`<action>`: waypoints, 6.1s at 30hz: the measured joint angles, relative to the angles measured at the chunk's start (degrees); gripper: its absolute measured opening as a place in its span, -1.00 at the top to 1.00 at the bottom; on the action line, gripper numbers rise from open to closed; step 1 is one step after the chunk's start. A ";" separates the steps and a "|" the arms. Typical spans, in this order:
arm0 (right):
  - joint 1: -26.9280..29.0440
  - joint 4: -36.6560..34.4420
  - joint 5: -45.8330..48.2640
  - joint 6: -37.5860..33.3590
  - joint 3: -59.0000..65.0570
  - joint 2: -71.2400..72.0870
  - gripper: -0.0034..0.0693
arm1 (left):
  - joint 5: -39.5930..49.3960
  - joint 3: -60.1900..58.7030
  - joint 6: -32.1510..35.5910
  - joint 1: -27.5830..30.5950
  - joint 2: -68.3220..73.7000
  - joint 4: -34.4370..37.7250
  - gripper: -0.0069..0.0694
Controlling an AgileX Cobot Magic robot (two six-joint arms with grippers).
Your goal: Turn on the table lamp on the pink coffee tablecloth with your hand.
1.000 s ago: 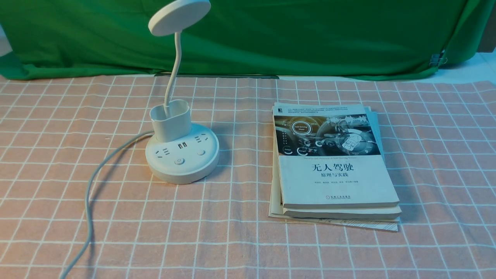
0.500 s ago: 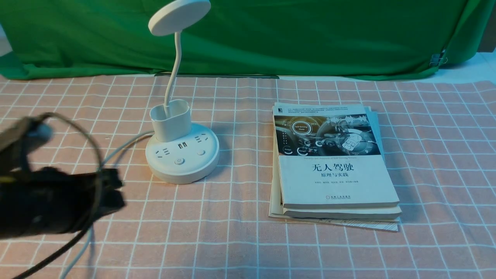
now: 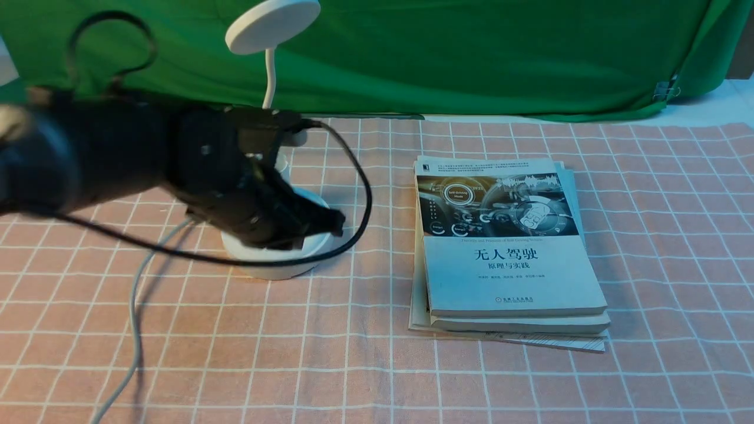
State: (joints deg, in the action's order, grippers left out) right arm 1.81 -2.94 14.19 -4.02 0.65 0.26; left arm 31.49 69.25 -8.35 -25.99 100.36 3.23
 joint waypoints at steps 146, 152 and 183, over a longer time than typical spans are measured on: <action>0.00 0.00 -0.02 0.00 0.00 0.00 0.25 | -17.51 -69.53 4.18 19.40 -100.40 1.54 0.81; 0.00 0.00 -0.02 0.00 0.00 0.00 0.25 | -17.38 -69.53 4.69 19.40 -100.40 1.54 0.81; 0.00 0.00 0.04 0.00 0.00 0.00 0.25 | -17.38 -69.53 5.40 19.40 -100.50 1.37 0.81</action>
State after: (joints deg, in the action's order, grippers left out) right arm 1.81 -2.94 14.24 -4.02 0.65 0.26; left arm 14.12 -0.28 -2.95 -6.60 -0.14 4.61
